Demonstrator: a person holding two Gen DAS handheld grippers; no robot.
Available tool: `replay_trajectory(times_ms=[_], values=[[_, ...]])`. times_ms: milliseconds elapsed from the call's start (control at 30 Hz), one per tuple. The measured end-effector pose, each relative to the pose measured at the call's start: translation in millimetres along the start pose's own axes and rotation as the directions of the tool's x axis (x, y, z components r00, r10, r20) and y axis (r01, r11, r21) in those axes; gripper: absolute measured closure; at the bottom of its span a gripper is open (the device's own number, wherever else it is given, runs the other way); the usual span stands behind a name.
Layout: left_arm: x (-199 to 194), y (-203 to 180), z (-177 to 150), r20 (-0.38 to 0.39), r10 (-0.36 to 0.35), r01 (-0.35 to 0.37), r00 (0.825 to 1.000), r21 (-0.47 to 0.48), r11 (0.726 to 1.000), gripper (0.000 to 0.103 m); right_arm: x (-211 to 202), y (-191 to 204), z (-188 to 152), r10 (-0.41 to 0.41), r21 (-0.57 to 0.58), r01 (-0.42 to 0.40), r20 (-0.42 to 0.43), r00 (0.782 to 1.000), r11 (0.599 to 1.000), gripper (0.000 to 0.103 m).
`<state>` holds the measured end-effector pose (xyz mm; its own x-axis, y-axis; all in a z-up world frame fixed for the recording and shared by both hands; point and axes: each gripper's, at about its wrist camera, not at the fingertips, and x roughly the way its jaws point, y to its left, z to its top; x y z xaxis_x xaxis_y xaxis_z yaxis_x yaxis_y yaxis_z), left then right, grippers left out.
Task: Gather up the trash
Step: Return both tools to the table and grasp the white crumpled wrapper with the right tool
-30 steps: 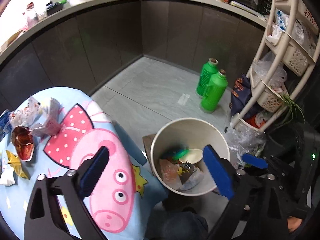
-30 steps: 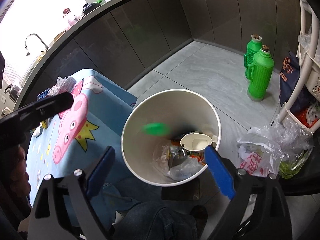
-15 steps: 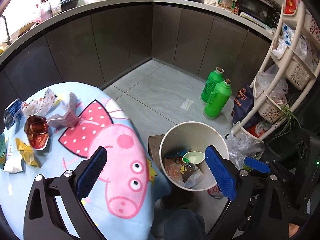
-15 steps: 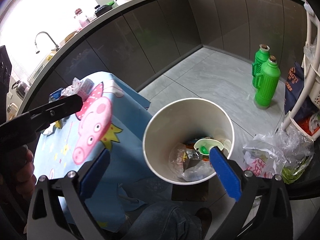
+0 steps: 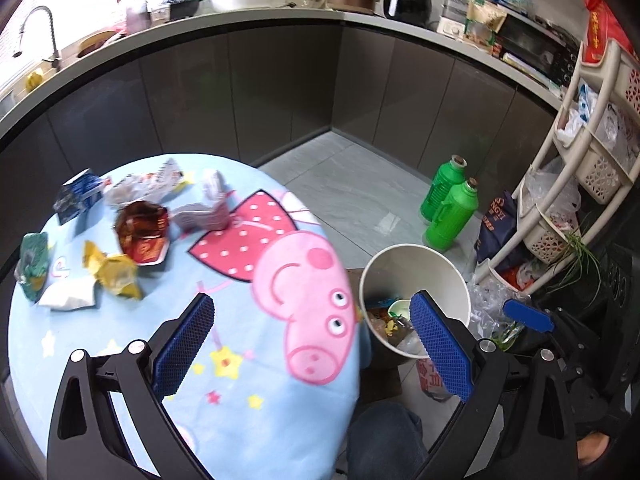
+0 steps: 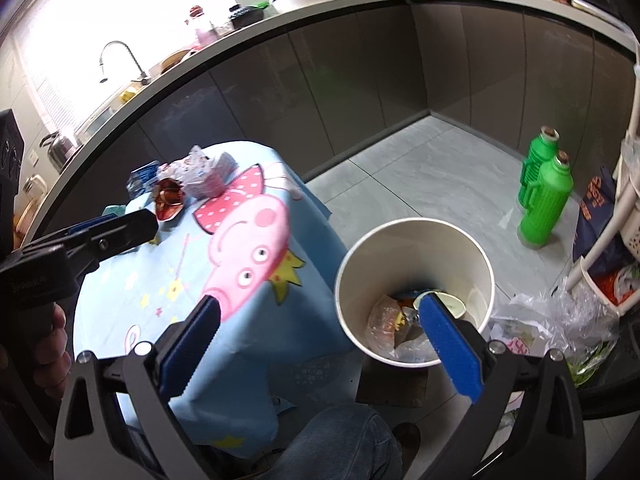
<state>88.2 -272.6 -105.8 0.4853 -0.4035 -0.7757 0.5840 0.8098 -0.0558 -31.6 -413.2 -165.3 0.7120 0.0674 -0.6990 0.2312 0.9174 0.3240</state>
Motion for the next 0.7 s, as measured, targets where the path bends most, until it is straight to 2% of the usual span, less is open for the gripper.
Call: replay_trajectory(times_ms=[133,333,533,700], values=[[-18.6,22.9,-6.3,0.025,0.030,-0.029,0.999,-0.029,0.999,0.008,-3.5,27.1,5.5,0.018,-0.056,-0.017,0.006,1.000,0.998,0.003],[-38.7,76.3,-21.9,0.037,0.092,-0.087,0.995,-0.108,0.990,0.008,5.0,72.0,12.6,0.049,-0.143,-0.050,-0.012,0.999,0.989,0.003],[-44.9,143.8,-40.7,0.014,0.151,-0.144,0.988,-0.227,0.963,0.008,31.8,121.8,18.5,0.088,-0.222,-0.100,-0.066,0.994,0.970,0.003],[-42.2,187.4,-49.9,-0.011,0.180,-0.175,0.984,-0.289,0.941,0.009,63.5,164.3,28.6,0.119,-0.286,-0.147,-0.114,0.986,0.947,0.003]])
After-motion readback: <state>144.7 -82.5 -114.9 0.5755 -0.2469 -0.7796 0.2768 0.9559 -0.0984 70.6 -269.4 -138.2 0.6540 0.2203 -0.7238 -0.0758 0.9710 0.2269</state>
